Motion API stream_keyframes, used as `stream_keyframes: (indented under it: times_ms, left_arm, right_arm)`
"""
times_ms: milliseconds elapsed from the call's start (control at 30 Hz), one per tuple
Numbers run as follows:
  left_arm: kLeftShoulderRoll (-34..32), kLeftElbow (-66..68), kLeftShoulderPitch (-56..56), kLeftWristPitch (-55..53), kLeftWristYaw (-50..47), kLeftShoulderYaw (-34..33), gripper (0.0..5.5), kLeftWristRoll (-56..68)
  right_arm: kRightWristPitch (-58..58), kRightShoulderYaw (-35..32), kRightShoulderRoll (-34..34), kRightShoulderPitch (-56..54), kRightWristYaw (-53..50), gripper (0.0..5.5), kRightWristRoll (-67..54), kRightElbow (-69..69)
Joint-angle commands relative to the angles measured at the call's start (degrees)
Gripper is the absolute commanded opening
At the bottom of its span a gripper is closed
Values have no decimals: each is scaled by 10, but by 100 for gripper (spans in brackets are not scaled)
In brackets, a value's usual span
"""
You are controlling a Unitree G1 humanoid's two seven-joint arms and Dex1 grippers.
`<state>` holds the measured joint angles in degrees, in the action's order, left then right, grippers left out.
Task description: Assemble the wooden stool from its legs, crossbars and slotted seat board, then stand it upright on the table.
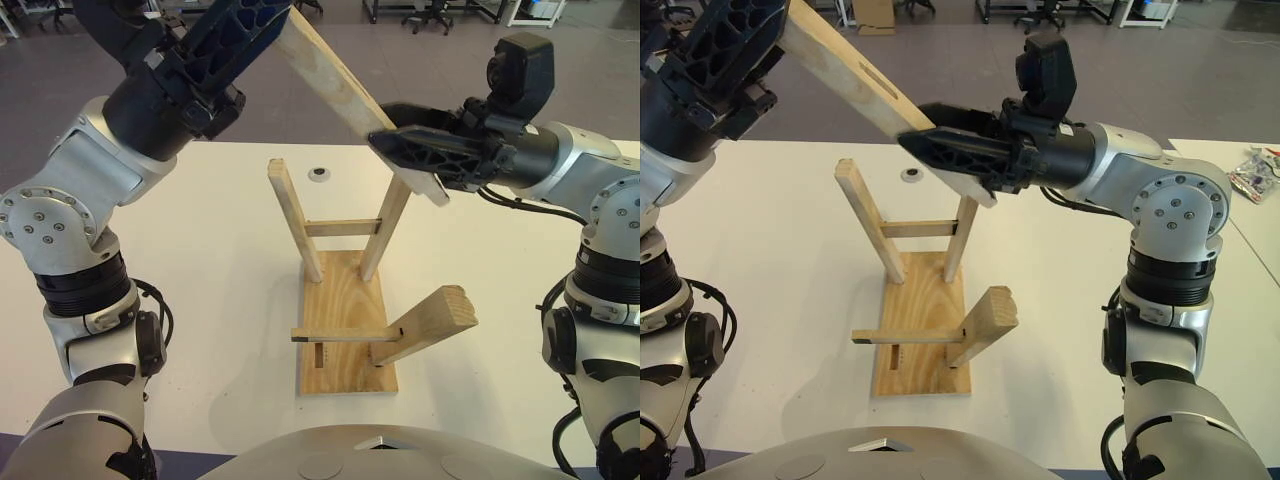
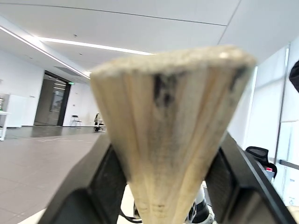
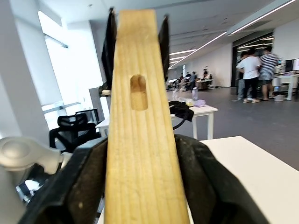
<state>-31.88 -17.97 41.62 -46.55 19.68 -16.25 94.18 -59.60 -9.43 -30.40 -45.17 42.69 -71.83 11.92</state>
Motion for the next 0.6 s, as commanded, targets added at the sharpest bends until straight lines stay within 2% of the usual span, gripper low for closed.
stream_keyframes:
  times_ms: [33, 100, 233, 267, 300, 333, 400, 433, 500, 600]
  left_arm:
    - [-41, 24, -1, 11, 18, -37, 210, -33]
    - [-83, 34, -11, 0, 37, -63, 205, -50]
    - [-157, 72, -18, -28, 81, -110, 205, -47]
    - [-168, 83, -22, -34, 95, -118, 205, -51]
    - [-186, 94, -27, -47, 117, -124, 205, -51]
    - [-206, 104, -34, -62, 138, -133, 205, -48]
    - [-245, 127, -48, -85, 189, -147, 205, -62]
    - [-258, 137, -53, -90, 209, -152, 205, -71]
    - [-277, 149, -71, -94, 228, -170, 205, -82]
    - [-287, 147, -99, -101, 244, -194, 205, -89]
  right_arm:
    - [62, -44, 17, -40, -79, 327, 47, -60]
    - [124, -75, 23, -64, -134, 355, 98, -118]
    - [227, -142, 0, -64, -218, 355, 187, -208]
    - [242, -147, -7, -52, -228, 355, 212, -222]
    - [262, -111, -37, 11, -216, 355, 279, -216]
    - [284, -44, -78, 95, -178, 355, 356, -201]
    - [328, 112, -191, 305, -35, 355, 468, -127]
    - [340, 154, -233, 380, 30, 355, 486, -92]
    - [340, 196, -315, 481, 145, 355, 494, -44]
    - [314, 186, -415, 565, 295, 355, 442, 54]
